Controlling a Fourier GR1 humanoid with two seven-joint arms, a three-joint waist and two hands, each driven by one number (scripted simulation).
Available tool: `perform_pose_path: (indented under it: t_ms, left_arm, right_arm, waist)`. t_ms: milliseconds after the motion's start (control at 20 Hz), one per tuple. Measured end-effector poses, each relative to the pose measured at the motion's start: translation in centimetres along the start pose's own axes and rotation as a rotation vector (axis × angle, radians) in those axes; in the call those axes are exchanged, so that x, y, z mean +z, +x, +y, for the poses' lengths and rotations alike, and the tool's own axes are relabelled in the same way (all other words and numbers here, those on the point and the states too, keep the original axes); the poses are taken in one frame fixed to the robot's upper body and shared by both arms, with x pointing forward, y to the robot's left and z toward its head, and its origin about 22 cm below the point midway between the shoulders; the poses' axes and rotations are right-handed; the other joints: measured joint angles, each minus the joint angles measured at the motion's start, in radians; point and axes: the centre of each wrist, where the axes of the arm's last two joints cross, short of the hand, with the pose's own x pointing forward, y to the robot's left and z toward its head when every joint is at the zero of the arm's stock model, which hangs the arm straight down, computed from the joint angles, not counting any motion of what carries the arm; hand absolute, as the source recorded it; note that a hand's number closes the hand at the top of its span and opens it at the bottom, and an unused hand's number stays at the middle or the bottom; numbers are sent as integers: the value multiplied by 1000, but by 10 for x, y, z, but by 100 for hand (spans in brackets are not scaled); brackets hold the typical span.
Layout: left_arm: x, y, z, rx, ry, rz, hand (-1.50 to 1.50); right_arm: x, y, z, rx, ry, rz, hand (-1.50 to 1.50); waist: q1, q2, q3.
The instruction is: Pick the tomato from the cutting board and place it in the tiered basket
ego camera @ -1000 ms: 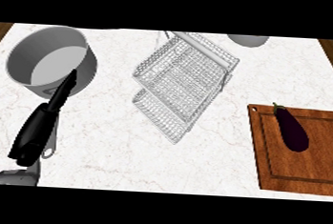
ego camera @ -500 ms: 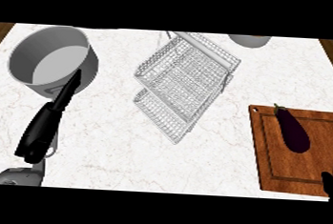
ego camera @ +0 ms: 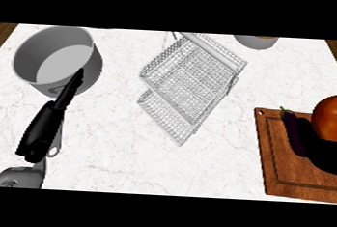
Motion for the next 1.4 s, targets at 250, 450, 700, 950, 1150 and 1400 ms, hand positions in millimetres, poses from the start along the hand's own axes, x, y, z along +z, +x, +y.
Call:
perform_pose_path:
  t_ms: [250, 450, 700, 950, 1150, 1400]
  left_arm:
    - [0, 4, -2, 5, -5, -1, 0]
    - [-3, 5, -3, 3, -9, -13, 0]
    - [-5, 7, -6, 2, -10, -19, 0]
    - [-5, 9, -5, 4, -19, -26, 0]
    - [-7, 10, -4, 0, -27, -28, 0]
    - [-6, 13, -1, 3, -32, -42, 0]
  right_arm:
    - [-21, 53, -14, -73, -35, -55, 150]
    - [-45, 88, -13, -92, 4, -39, 150]
    - [-78, 123, 1, -81, 89, -5, 150]
    - [-107, 140, 43, -79, 151, 43, 150]
    - [-124, 143, 74, -159, 151, 84, -150]
    - [-139, 143, 113, -300, 173, 102, -150]
  waist:
    - [5, 0, 1]
    - [11, 4, 1]
    - [16, 8, 2]
    - [26, 13, 3]
    - [33, 16, 3]
    - [43, 18, 4]
